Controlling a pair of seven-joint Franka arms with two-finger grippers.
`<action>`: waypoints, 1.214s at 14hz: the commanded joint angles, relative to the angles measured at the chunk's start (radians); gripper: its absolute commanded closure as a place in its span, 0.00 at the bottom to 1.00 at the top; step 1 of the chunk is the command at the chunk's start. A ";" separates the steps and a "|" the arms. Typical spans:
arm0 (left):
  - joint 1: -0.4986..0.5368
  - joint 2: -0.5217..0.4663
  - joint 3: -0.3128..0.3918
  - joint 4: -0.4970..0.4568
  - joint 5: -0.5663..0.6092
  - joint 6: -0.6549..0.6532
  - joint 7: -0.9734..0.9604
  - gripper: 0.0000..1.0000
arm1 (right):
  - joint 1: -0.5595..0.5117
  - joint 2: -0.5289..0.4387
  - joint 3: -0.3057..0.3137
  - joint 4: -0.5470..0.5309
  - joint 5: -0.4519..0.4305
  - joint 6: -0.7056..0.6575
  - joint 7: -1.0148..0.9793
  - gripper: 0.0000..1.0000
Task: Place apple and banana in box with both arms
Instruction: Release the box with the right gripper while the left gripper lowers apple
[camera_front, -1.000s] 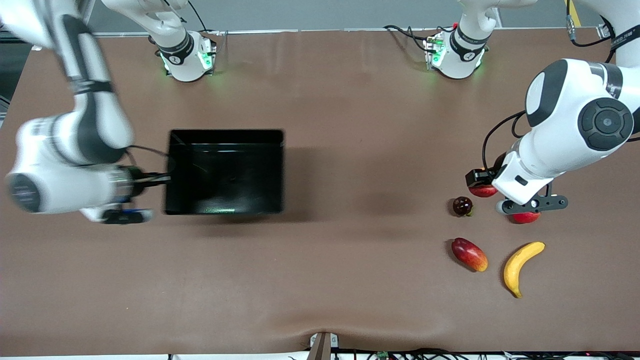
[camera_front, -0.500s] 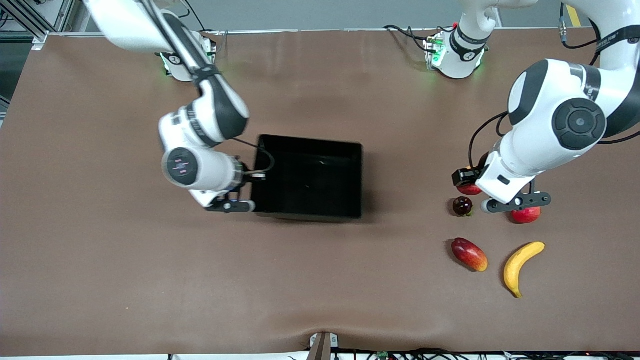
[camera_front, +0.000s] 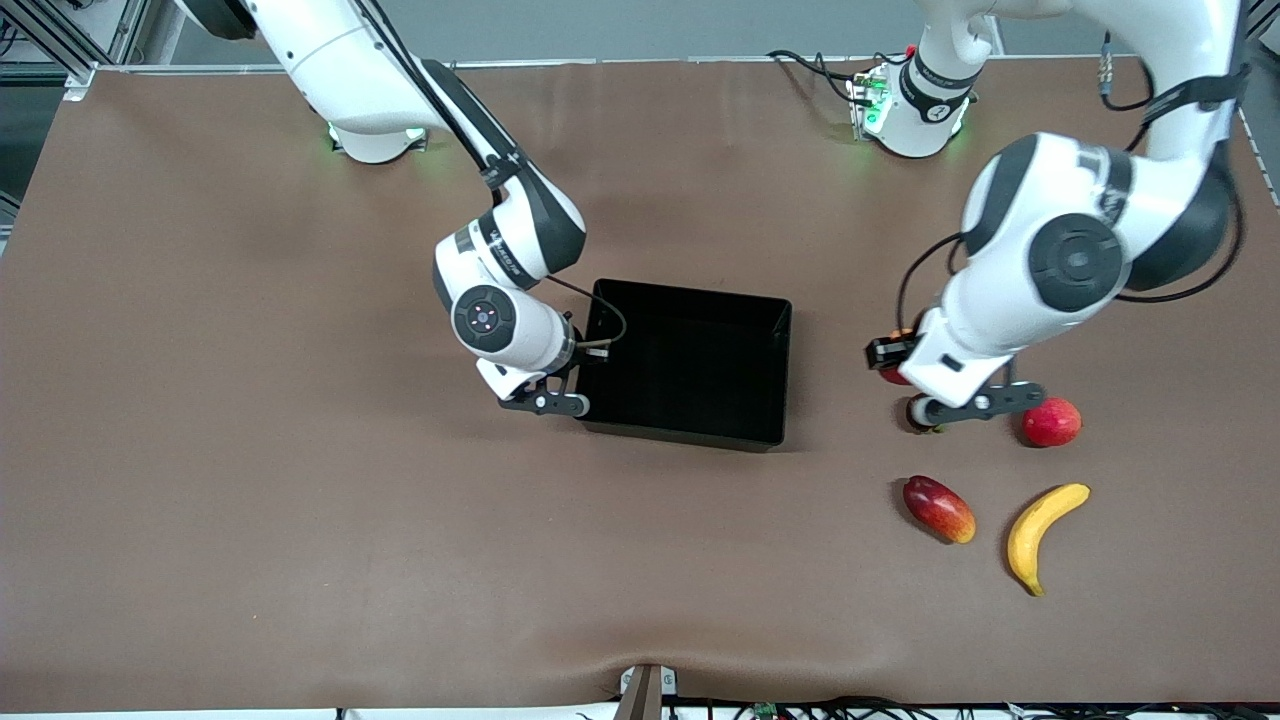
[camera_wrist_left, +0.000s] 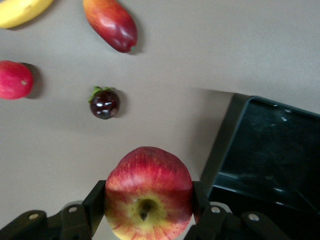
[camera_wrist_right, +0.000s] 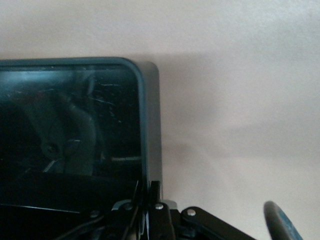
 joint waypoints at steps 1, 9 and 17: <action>-0.063 0.040 -0.002 -0.004 0.017 0.040 -0.061 1.00 | 0.020 0.022 -0.010 0.018 0.020 0.019 0.016 0.89; -0.247 0.075 -0.003 -0.201 0.019 0.379 -0.195 1.00 | -0.066 -0.036 -0.052 0.241 -0.072 -0.452 0.065 0.00; -0.276 0.150 -0.005 -0.315 0.025 0.523 -0.195 1.00 | -0.252 -0.090 -0.064 0.434 -0.176 -0.822 0.047 0.00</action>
